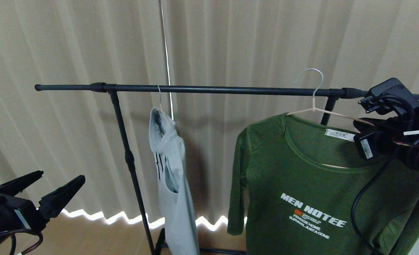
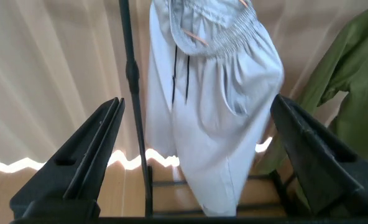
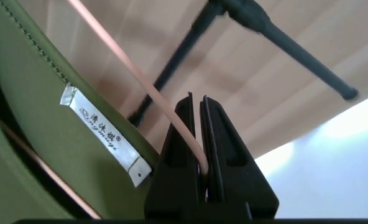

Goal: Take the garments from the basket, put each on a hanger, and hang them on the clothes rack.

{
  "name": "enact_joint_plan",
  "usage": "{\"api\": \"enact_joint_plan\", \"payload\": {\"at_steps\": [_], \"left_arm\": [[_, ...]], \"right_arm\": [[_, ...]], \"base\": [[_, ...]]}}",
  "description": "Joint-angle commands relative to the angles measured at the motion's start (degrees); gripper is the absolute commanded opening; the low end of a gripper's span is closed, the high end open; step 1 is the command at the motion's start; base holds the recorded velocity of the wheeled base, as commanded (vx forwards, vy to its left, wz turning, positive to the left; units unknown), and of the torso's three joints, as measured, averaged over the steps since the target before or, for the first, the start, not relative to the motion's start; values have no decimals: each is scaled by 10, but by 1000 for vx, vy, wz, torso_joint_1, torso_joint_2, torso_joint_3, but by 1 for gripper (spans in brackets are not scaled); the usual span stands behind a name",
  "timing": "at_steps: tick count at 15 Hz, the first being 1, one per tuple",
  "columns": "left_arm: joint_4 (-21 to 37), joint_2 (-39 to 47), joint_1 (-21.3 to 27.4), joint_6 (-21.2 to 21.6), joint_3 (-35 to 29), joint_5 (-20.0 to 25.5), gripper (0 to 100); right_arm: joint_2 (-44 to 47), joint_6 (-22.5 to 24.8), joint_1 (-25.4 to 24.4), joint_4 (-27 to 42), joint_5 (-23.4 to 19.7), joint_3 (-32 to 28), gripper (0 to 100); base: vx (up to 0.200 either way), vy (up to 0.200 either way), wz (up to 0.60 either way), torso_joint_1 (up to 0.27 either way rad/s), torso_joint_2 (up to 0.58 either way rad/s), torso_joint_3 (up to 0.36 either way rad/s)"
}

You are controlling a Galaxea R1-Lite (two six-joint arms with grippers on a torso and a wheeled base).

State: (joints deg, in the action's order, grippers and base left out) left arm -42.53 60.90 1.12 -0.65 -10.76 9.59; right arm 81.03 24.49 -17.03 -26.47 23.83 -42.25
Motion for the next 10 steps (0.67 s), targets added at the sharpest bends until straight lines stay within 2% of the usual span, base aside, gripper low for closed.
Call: {"api": "enact_joint_plan", "payload": {"at_steps": [1,2,7,10], "left_arm": [[0,-7,0,0,1,0,100],[0,-12,0,2,4,0,100],[0,-25,0,3,7,0,100],[1,-32,1,3,7,0,100]], "right_arm": [[0,0,-5,0,0,1,0],[2,0,-10,0,1,1,0],[42,0,-12,-1,0,-26,0],[91,1,-10,-39,3,-49,0]], "base": [[200,0,0,7,2,2],[200,0,0,-2,7,2],[0,0,0,0,0,0],[0,0,0,0,0,0]]}}
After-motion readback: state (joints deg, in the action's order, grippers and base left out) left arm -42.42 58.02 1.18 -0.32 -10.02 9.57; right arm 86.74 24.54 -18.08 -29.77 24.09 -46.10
